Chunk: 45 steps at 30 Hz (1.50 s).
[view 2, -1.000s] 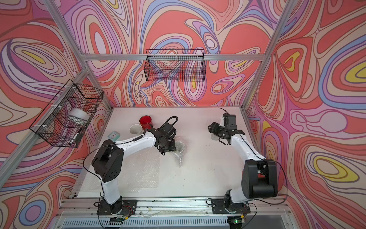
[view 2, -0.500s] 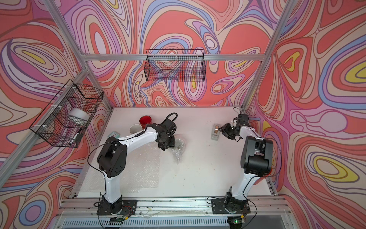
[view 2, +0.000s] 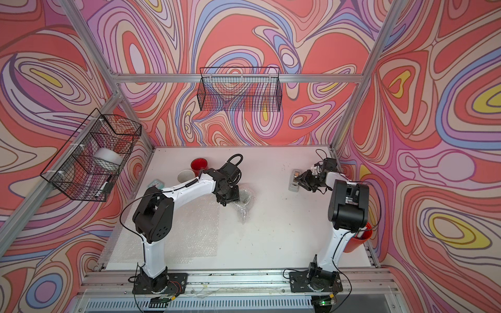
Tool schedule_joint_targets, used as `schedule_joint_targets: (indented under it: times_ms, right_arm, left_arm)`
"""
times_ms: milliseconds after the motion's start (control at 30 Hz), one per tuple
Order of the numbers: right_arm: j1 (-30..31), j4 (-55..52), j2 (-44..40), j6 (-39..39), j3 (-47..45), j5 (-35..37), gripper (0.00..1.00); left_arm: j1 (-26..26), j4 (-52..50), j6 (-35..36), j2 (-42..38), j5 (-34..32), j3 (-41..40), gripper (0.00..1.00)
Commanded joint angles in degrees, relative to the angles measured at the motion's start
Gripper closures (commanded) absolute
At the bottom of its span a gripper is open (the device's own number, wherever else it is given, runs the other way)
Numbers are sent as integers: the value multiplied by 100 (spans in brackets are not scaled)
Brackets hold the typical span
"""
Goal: Wrap mugs in bubble wrap
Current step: Tear off the tape using the Tape Cutter.
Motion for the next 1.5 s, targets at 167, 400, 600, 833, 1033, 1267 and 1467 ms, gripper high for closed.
schedule_joint_targets:
  times_ms: [167,400,600,833,1033,1267,1467]
  right_arm:
    - [-3,268,191,54,31,-448,67]
    - [-1,268,287,126,-4,-445,76]
    - [-5,19,369,25,59,-168,80]
    - [-5,517,202,233,-128,-475,91]
    - [-5,1411,-250,596,-505,-743,100]
    - [-7,2017,-573,862,-841,-942,100]
    - [2,2040,-742,926,-1047,-1026,100]
  left_arm:
    - [53,-277,-62,176,-152,-104,50]
    - [54,-233,-62,143,-117,-164,51]
    - [54,-191,-71,131,-82,-210,51]
    - [54,-198,-71,131,-83,-222,51]
    - [57,-194,-106,132,-74,-229,51]
    - [54,-197,-115,166,-33,-159,51]
    - [54,-220,-108,151,-28,-149,51]
